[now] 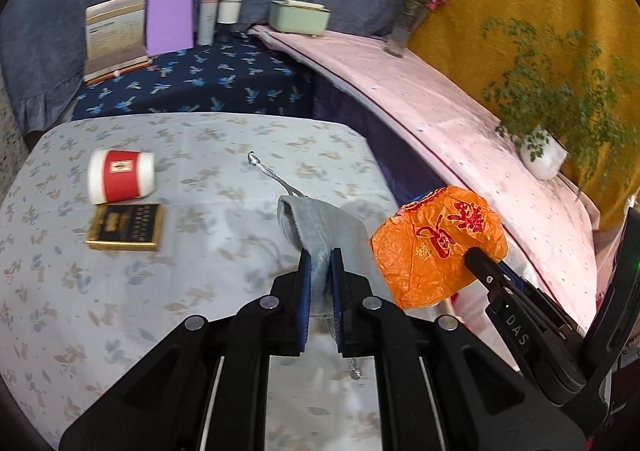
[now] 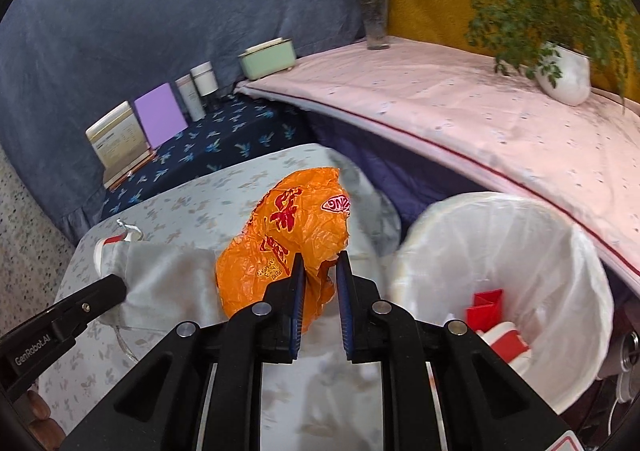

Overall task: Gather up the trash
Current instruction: 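Carry grey cloth and orange bag over the wastebasket and open both tools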

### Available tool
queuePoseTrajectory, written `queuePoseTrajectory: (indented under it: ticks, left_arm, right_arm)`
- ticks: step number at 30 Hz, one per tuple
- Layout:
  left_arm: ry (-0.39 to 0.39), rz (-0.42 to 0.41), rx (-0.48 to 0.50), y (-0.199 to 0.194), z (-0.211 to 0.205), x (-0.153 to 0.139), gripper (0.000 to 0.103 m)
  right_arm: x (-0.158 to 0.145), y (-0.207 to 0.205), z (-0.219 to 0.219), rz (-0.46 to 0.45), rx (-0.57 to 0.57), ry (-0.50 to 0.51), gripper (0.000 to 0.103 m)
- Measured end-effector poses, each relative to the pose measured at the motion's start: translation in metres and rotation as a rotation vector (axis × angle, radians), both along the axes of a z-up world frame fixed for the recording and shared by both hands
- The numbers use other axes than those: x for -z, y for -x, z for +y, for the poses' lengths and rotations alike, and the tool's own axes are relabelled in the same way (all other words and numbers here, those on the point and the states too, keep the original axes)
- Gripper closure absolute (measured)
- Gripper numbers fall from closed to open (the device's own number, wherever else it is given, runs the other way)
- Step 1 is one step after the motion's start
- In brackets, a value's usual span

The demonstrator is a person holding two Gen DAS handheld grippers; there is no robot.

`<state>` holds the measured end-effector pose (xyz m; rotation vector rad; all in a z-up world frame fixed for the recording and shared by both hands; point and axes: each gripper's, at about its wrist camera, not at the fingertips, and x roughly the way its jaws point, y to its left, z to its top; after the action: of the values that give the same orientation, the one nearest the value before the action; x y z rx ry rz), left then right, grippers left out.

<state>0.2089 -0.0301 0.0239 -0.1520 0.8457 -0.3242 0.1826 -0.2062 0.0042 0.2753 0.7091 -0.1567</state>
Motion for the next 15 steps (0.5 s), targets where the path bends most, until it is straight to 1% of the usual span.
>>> queuePoseTrajectory:
  ticks: [8, 15]
  left_arm:
    - [0.005, -0.005, 0.09, 0.014, -0.06, -0.001, 0.094]
    - [-0.006, -0.014, 0.161, 0.025, -0.1, -0.003, 0.094]
  right_arm:
    - [-0.003, 0.035, -0.061, -0.016, 0.106, -0.003, 0.088]
    - [0.001, 0.057, -0.096, -0.011, 0.169, -0.003, 0.088]
